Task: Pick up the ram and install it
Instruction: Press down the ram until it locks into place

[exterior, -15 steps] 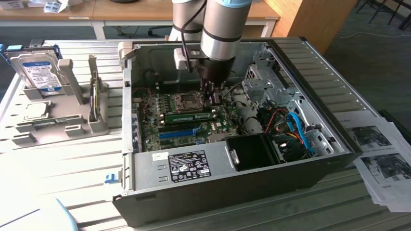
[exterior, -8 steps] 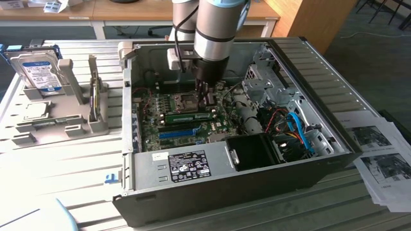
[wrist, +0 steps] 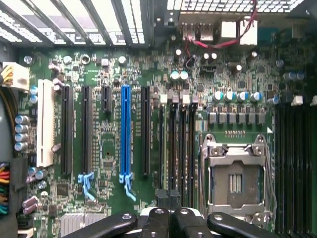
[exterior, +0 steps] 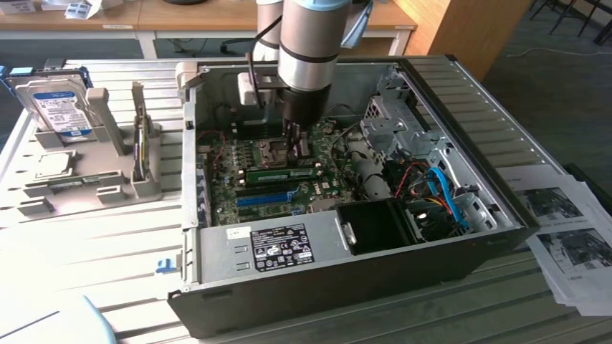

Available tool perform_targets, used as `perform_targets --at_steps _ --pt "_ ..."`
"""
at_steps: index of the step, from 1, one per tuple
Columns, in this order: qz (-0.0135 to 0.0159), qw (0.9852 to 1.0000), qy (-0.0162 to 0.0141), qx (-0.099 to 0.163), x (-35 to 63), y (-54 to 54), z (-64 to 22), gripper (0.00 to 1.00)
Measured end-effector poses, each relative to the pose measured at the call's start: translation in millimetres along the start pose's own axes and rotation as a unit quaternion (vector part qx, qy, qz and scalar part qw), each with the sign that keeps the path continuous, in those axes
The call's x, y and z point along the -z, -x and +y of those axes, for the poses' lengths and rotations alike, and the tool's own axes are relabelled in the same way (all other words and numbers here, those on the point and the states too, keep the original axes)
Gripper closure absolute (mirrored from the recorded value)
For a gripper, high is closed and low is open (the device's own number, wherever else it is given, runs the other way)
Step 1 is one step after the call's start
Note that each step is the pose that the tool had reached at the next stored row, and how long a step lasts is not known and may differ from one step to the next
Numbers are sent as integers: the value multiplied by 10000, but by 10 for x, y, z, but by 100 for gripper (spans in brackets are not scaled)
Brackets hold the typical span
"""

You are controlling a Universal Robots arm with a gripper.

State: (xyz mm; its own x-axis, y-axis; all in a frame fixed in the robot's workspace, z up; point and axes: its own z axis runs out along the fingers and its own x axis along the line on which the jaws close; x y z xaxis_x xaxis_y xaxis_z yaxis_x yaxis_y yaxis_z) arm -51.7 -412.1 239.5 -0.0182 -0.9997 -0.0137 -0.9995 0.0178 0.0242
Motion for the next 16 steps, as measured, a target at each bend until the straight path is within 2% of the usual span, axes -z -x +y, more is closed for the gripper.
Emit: perform_targets --at_steps 16 --pt "0 10000 -24 0 -7 -5 277 91"
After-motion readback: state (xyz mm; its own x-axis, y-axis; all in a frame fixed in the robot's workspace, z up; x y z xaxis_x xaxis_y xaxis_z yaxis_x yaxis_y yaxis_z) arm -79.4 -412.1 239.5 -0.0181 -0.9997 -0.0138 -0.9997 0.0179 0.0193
